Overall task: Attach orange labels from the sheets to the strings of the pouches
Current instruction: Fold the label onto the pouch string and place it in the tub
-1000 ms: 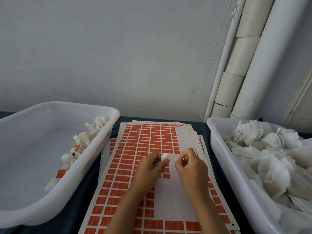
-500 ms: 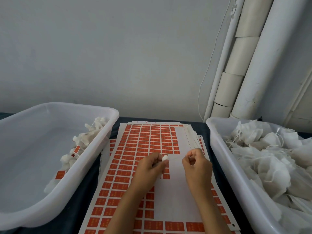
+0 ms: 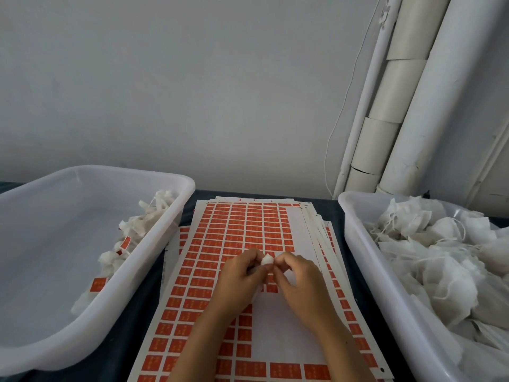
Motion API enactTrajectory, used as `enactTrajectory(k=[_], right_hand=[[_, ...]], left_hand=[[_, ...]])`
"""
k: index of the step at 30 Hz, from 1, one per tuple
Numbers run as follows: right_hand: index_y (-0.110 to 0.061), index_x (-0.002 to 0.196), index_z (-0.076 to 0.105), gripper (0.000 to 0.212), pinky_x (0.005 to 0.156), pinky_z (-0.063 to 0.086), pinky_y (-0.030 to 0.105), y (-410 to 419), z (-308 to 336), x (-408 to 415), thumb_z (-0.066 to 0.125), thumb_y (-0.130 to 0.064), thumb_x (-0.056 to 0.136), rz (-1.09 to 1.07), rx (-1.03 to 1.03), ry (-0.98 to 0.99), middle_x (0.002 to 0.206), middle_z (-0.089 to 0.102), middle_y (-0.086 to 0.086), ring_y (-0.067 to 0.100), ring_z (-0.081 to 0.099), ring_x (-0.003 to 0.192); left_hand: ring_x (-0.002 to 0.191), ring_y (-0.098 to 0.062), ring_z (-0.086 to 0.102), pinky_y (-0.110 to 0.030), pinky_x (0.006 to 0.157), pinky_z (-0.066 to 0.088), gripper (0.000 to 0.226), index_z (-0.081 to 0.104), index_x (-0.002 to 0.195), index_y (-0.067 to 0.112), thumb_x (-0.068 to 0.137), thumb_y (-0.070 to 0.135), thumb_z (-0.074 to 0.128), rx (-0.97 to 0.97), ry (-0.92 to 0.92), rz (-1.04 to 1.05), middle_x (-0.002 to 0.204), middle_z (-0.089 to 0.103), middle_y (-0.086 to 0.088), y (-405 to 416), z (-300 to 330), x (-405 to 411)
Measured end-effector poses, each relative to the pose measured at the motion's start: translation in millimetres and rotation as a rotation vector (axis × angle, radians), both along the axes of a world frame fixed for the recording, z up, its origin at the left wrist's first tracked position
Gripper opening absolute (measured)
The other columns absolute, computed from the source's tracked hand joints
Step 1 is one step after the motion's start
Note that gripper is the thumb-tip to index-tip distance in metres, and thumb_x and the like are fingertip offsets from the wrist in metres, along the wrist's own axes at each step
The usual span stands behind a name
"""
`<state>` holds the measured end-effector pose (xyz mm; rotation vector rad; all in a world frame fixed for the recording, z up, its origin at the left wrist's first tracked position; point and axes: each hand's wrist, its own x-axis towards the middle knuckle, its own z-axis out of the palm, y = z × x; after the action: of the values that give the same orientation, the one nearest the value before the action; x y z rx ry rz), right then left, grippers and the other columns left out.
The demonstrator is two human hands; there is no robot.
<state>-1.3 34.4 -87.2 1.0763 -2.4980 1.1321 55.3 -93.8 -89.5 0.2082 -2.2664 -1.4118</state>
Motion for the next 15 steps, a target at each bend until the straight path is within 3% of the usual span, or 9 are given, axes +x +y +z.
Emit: enactTrajectory(k=[2,6,15], right_hand=[[-0.031,0.089,0.057,0.003,0.069,0.042,0.002,0.5,2.3,1.1,0.060,-0.030,0.088,-0.001,-0.018,-0.009,0.088,0.061,-0.019,0.001,0.059,0.079],[-0.030,0.080,0.053,0.013,0.065,0.048,0.007,0.2,5.2,4.2,0.061,-0.025,0.088,0.033,-0.049,-0.021,0.074,0.058,-0.020,0.003,0.062,0.072],[-0.026,0.075,0.050,0.019,0.057,0.044,0.002,-4.4,5.6,6.5,0.063,-0.020,0.087,-0.032,-0.125,0.018,0.066,0.052,-0.023,-0.006,0.059,0.062]], left_hand=[[0.060,-0.006,0.057,-0.010,0.054,0.046,0.015,0.061,0.077,0.020,0.092,0.023,0.059,-0.017,-0.018,0.013,0.065,0.062,0.004,0.1,-0.5,-0.4],[0.064,-0.013,0.058,-0.016,0.057,0.047,0.014,0.063,0.078,0.016,0.091,0.021,0.060,-0.020,-0.012,0.004,0.070,0.064,-0.003,2.2,0.7,0.7],[0.063,-0.021,0.060,-0.036,0.060,0.052,0.014,0.064,0.078,0.010,0.090,0.016,0.061,-0.054,0.074,0.011,0.067,0.064,-0.005,9.7,7.4,1.4]])
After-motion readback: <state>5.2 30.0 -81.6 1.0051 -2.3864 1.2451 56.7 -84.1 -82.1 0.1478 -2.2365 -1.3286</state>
